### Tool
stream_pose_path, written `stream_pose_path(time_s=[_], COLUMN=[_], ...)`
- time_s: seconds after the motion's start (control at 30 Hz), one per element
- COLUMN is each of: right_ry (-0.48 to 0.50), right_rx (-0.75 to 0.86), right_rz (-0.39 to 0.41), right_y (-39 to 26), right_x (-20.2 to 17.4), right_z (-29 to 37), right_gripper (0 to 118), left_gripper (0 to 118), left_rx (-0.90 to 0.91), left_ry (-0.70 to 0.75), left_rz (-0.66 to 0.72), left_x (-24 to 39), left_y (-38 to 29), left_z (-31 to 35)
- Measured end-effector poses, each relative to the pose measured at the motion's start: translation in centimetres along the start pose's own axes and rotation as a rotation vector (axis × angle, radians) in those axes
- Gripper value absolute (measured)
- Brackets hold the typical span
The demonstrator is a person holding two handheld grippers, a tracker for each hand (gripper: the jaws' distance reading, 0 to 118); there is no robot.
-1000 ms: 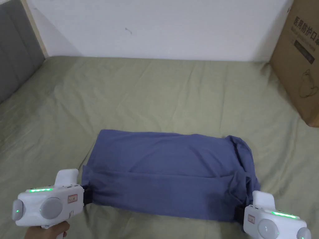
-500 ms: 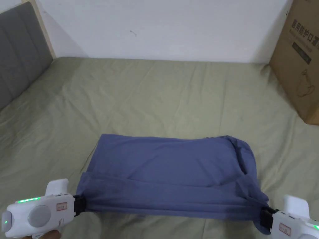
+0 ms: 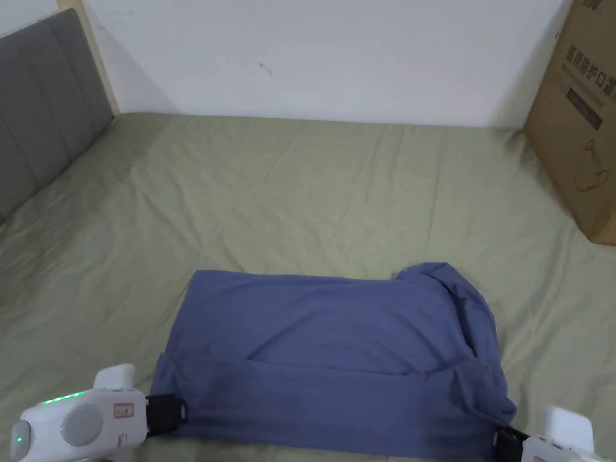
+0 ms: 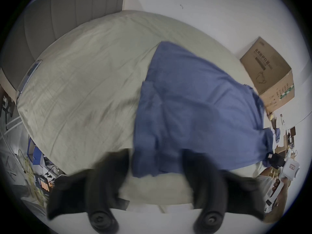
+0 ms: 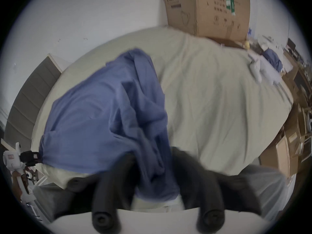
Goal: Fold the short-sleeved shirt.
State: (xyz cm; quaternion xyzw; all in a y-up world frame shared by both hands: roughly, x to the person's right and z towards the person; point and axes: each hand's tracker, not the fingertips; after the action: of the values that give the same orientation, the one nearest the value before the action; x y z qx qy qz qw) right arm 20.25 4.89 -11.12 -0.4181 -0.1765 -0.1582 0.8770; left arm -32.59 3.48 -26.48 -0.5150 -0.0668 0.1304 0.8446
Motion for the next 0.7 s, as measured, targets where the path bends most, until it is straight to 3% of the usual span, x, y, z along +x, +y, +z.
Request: stream_pose_path(time_s=[0.03, 0.07, 0.23, 0.4, 0.47, 0.5, 0.53, 0.57, 0.6, 0.63, 0.7], right_ry=[0.013, 0.028, 0.08, 0.098, 0.094, 0.087, 0.077, 0.065, 0.063, 0.062, 0.068], right_rx=[0.043, 0.086, 0.421, 0.658, 0.704, 0.715, 0.726, 0.734, 0.733, 0.734, 0.742], right_rz=[0.019, 0.033, 0.108, 0.174, 0.192, 0.198, 0.204, 0.208, 0.212, 0.214, 0.224], right_y=[0.9, 1.9, 7.3, 9.8, 10.1, 10.1, 10.0, 9.9, 10.2, 10.1, 10.3], right_x=[-0.4, -0.6, -3.6, -6.7, -7.6, -8.0, -8.4, -8.8, -8.9, -9.1, -9.4], right_z=[1.1, 2.1, 9.1, 13.4, 13.9, 14.1, 14.1, 14.1, 13.8, 13.8, 13.5], right_gripper=[100, 109, 112, 109, 94, 87, 87, 56, 21, 0, 0], left_gripper=[103, 105, 105, 103, 90, 90, 85, 61, 24, 0, 0], left_rx=[0.046, 0.099, 0.431, 0.76, 0.804, 0.814, 0.822, 0.817, 0.812, 0.8, 0.744], left_ry=[-0.033, -0.067, -0.124, -0.022, -0.03, -0.044, -0.059, -0.062, -0.073, -0.075, -0.141], left_rz=[0.005, 0.003, -0.139, -0.299, -0.304, -0.298, -0.301, -0.305, -0.308, -0.305, -0.3], left_x=[0.5, 1.0, 5.8, 10.2, 11.2, 11.5, 11.7, 11.8, 12.0, 12.2, 12.2], left_y=[0.3, 0.6, 3.5, 4.5, 4.8, 4.8, 4.8, 5.0, 5.2, 5.3, 5.7], left_z=[1.3, 2.7, 10.1, 13.8, 14.0, 14.0, 14.0, 13.8, 13.4, 13.1, 12.3])
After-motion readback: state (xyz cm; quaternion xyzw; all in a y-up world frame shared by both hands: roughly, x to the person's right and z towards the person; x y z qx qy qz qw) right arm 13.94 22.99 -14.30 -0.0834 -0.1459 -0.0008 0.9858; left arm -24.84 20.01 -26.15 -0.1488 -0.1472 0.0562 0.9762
